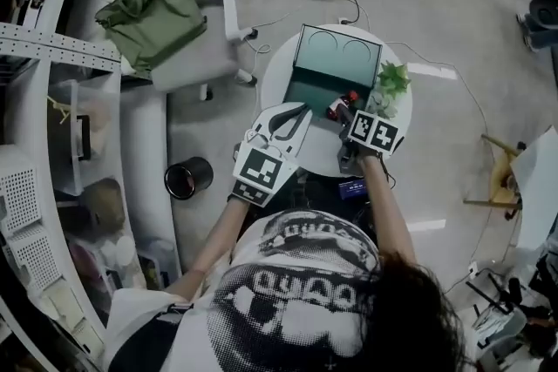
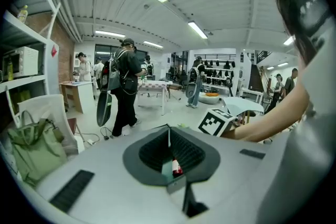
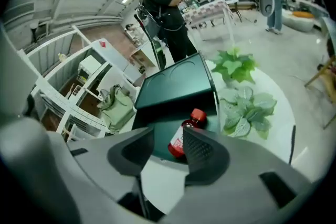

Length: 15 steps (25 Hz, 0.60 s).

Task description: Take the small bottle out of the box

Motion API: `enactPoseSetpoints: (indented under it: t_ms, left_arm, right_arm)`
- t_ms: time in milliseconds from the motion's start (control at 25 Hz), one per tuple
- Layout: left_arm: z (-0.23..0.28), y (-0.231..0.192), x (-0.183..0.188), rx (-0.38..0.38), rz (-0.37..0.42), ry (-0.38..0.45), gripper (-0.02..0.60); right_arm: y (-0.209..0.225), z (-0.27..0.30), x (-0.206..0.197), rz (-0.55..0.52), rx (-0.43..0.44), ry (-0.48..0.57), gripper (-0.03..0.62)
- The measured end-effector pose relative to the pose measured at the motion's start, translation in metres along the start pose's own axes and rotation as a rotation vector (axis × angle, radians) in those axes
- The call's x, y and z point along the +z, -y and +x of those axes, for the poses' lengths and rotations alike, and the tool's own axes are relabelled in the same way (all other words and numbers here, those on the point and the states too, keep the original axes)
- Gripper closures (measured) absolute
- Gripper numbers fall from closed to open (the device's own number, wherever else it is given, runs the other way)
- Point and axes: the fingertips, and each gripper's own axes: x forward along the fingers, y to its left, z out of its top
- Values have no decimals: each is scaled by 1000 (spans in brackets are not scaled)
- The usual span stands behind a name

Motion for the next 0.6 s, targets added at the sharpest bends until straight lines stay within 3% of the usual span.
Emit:
enactPoseSetpoints:
  t_ms: [440, 600]
  left_arm:
    - [-31, -28, -10, 160, -48, -14, 563]
    - [-41, -35, -17, 193, -57, -21, 564]
  right_arm:
    - [31, 56, -24, 285, -201, -195, 279]
    - [31, 67, -29, 257, -230, -241, 285]
